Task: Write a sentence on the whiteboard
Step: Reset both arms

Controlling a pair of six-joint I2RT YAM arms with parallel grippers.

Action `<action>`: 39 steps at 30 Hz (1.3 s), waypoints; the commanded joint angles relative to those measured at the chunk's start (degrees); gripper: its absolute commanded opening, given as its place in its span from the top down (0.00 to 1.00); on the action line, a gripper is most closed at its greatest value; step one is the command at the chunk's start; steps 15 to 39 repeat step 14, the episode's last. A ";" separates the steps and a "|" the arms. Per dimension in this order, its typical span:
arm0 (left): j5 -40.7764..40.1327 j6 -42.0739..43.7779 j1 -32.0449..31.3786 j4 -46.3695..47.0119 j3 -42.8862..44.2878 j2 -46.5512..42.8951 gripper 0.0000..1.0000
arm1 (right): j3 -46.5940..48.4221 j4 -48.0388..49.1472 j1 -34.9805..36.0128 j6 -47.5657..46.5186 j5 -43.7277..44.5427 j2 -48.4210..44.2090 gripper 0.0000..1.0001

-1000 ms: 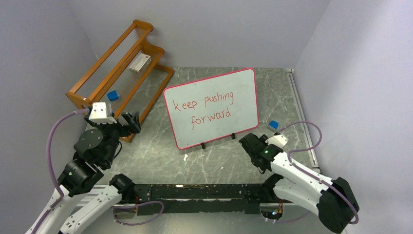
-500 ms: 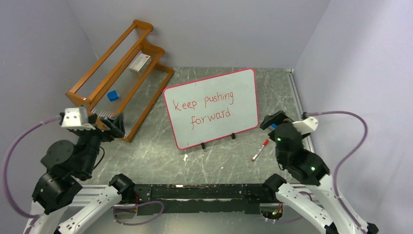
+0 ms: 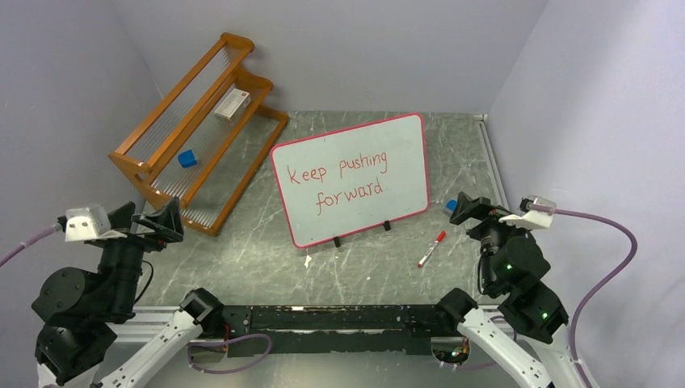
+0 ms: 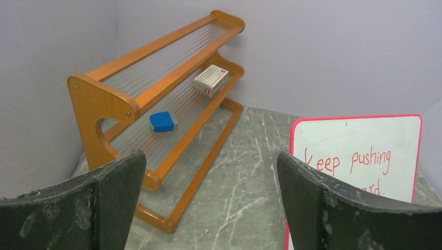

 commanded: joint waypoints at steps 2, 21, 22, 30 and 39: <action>-1.54 0.13 0.35 0.79 -1.95 0.11 0.02 | -3.61 6.61 -0.27 -7.42 -0.28 -2.76 0.00; -2.16 0.43 0.40 4.22 -4.93 0.84 0.02 | -5.16 8.40 -0.27 -9.23 0.66 -5.78 0.00; -2.16 0.43 0.40 4.22 -4.93 0.84 0.02 | -5.16 8.40 -0.27 -9.23 0.66 -5.78 0.00; -2.16 0.43 0.40 4.22 -4.93 0.84 0.02 | -5.16 8.40 -0.27 -9.23 0.66 -5.78 0.00; -2.16 0.43 0.40 4.22 -4.93 0.84 0.02 | -5.16 8.40 -0.27 -9.23 0.66 -5.78 0.00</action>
